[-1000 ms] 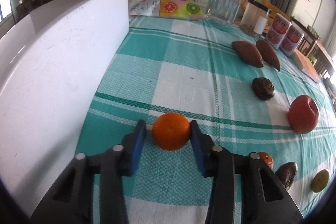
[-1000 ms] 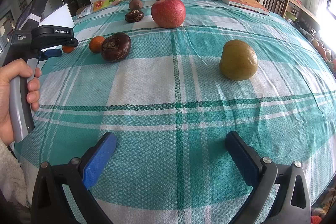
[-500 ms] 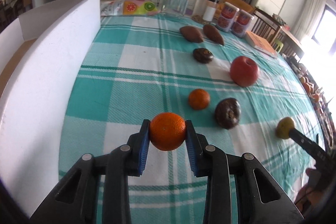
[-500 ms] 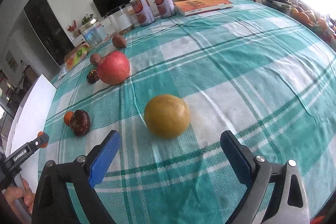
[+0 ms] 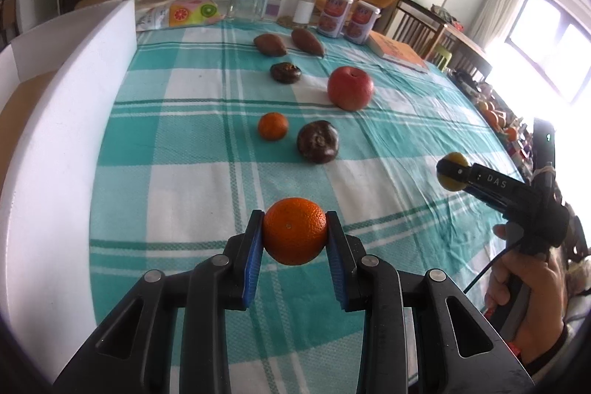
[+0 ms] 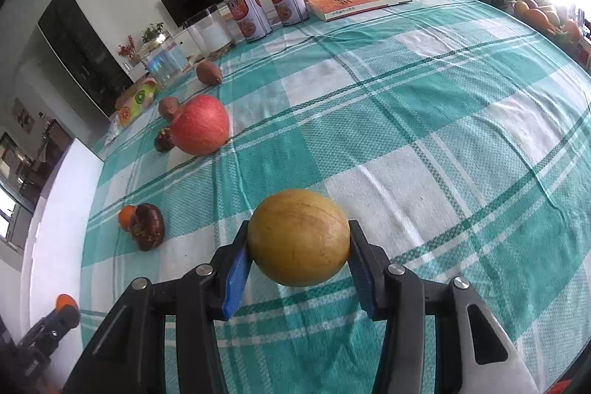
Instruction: Organize fruits
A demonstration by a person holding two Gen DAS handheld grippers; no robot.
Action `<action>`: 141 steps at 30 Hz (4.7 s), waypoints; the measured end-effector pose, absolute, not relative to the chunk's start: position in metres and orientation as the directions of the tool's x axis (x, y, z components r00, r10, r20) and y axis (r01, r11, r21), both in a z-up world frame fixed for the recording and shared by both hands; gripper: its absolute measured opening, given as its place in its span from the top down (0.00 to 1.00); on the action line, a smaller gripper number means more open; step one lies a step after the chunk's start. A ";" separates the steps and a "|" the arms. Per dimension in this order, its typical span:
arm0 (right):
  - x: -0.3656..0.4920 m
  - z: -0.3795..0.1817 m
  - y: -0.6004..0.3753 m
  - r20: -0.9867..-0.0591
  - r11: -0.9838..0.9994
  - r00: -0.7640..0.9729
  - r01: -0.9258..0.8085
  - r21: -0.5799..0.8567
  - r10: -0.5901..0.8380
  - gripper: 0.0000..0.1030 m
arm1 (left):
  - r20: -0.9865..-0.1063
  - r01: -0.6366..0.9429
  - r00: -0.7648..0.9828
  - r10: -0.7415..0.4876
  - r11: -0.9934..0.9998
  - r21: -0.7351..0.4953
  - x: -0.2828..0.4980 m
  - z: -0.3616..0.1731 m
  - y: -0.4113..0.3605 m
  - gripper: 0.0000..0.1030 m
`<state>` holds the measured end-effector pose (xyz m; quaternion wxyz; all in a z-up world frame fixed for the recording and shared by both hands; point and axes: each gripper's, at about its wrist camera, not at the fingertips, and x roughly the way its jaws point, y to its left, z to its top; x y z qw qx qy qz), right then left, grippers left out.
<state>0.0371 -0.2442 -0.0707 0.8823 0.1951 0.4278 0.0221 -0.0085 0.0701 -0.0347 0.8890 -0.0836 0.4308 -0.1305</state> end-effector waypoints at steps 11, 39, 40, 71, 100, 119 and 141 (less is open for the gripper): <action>0.021 -0.014 -0.111 -0.634 0.792 0.488 -0.248 0.558 0.600 0.53 | -0.622 0.104 0.721 -0.305 0.935 -0.338 -0.054 0.057 0.155 0.68; -0.028 0.003 0.115 -0.648 0.633 0.326 -0.706 0.317 0.688 0.24 | -0.691 -0.445 0.670 0.273 0.892 -0.080 -0.085 0.011 0.310 0.19; -0.025 0.005 0.098 -0.632 0.660 0.372 -0.686 0.306 0.680 0.18 | -0.676 -0.432 0.687 0.265 0.897 -0.088 -0.086 0.016 0.306 0.19; 0.025 -0.098 -0.228 -0.771 0.975 0.636 0.165 0.148 0.009 0.08 | -0.781 0.066 0.618 -0.093 0.996 -0.067 0.036 -0.093 0.073 0.19; 0.032 -0.108 -0.213 -0.809 0.989 0.586 0.142 0.051 -0.043 0.00 | -0.791 0.101 0.609 -0.058 0.995 0.004 0.040 -0.100 0.061 0.09; 0.033 -0.109 -0.210 -0.813 0.990 0.580 0.141 0.033 -0.056 0.00 | -0.791 0.100 0.610 -0.058 0.995 0.004 0.040 -0.099 0.061 0.09; 0.033 -0.110 -0.209 -0.814 0.990 0.578 0.140 0.028 -0.058 0.00 | -0.790 0.100 0.610 -0.058 0.995 0.005 0.040 -0.099 0.061 0.09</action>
